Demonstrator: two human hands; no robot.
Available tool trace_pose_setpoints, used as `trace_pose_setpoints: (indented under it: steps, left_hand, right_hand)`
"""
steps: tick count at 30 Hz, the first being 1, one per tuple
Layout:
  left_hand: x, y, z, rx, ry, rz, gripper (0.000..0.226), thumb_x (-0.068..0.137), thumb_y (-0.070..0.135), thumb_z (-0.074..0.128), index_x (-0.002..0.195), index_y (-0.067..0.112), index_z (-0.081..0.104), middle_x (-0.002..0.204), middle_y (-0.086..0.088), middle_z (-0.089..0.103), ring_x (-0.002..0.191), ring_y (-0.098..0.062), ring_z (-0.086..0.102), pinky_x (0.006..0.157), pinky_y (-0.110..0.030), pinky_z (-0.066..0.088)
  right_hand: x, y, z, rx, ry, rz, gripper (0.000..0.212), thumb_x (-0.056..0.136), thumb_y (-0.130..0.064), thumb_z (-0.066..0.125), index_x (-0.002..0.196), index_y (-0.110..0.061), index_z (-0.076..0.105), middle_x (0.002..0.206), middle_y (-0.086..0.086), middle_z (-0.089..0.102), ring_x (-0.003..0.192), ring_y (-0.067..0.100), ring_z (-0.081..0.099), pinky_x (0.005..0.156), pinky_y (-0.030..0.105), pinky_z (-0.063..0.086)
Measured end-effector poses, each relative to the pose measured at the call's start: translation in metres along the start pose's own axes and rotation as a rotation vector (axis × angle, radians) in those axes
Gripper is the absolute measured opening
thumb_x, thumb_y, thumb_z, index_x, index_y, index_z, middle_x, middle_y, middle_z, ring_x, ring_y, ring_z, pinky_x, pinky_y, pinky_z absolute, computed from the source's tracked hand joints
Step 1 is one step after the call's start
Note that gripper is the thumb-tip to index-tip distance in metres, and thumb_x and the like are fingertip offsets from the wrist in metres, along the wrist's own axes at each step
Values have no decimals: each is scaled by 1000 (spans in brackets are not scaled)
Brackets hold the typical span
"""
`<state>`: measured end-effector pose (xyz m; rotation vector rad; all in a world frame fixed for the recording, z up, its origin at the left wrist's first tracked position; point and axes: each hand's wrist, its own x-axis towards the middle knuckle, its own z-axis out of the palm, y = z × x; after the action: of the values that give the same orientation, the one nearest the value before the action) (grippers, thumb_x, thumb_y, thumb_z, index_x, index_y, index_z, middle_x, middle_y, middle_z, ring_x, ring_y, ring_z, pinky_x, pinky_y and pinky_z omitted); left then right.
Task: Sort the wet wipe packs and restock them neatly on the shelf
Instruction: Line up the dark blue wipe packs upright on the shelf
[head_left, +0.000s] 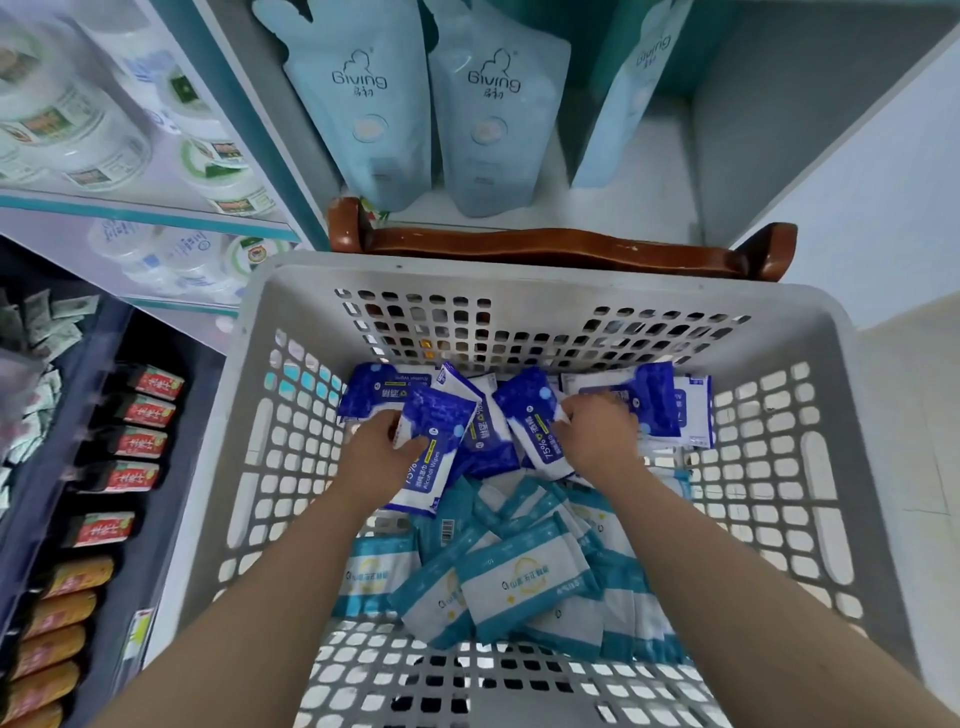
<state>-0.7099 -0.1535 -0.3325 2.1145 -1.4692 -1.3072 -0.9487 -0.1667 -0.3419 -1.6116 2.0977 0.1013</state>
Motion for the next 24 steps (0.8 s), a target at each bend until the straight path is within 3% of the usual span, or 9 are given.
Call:
trace_pose_setpoints:
  steps: [3, 5, 7, 11, 13, 15, 17, 20, 24]
  left_hand:
    - [-2, 2, 0, 15, -16, -19, 16, 91, 23, 61, 88, 11, 52, 77, 1, 55, 70, -15, 50, 55, -22, 34]
    - [-6, 8, -3, 20, -20, -22, 19, 92, 25, 61, 90, 8, 51, 79, -1, 56, 68, -12, 49, 54, -22, 33]
    - [-13, 15, -9, 28, -7, -9, 21, 92, 26, 60, 92, 8, 50, 78, -2, 55, 66, -11, 48, 53, -23, 33]
    - [-41, 33, -29, 68, 75, 13, 22, 93, 28, 59, 92, 10, 46, 74, 0, 52, 63, -11, 49, 52, -28, 37]
    - [-62, 41, -43, 4, 137, 19, 20, 94, 29, 58, 100, 12, 49, 86, 0, 61, 69, -12, 59, 54, -23, 45]
    - [-87, 50, -61, -79, 226, 19, 17, 94, 26, 58, 106, 16, 50, 91, 4, 61, 69, -4, 58, 49, -15, 39]
    - [-114, 55, -80, -213, 331, 21, 18, 93, 24, 60, 107, 18, 51, 94, 3, 66, 72, -6, 63, 54, -20, 43]
    - [-155, 55, -114, -398, 474, 37, 16, 91, 20, 64, 105, 19, 57, 99, -1, 71, 79, -14, 69, 68, -33, 55]
    - [-211, 41, -164, -517, 667, -1, 18, 88, 29, 67, 103, 21, 60, 93, 5, 72, 72, -10, 71, 61, -30, 58]
  right_hand:
    - [0, -3, 1, 100, 17, -8, 40, 85, -23, 58, 54, -20, 33, 77, 11, 56, 78, 26, 56, 66, 29, 37]
    - [-4, -6, -7, 267, -28, -14, 26, 83, -17, 61, 61, -5, 55, 72, 13, 61, 73, 30, 60, 60, 31, 43]
    - [-11, -12, -22, 362, -53, -59, 21, 83, -13, 65, 80, 8, 67, 81, 20, 69, 74, 30, 64, 64, 36, 51]
    - [-34, -29, -67, 368, -65, -175, 16, 82, -17, 67, 82, -2, 72, 82, 13, 72, 59, 20, 61, 57, 33, 51]
    - [-49, -41, -96, 353, -47, -258, 17, 82, -20, 66, 84, -4, 73, 87, 12, 72, 67, 24, 65, 58, 33, 53]
    - [-68, -59, -128, 373, -27, -326, 17, 84, -21, 65, 88, -6, 72, 93, 14, 72, 83, 28, 67, 71, 39, 54]
    - [-85, -78, -155, 426, -25, -388, 11, 84, -22, 67, 90, -13, 71, 90, 11, 70, 84, 21, 66, 74, 38, 53]
    - [-108, -113, -179, 449, -3, -568, 9, 80, -21, 70, 78, -13, 73, 81, 15, 69, 62, 18, 59, 58, 31, 44]
    - [-150, -177, -194, 517, -16, -769, 11, 79, -17, 71, 70, -13, 73, 73, 10, 68, 67, 20, 58, 59, 32, 43]
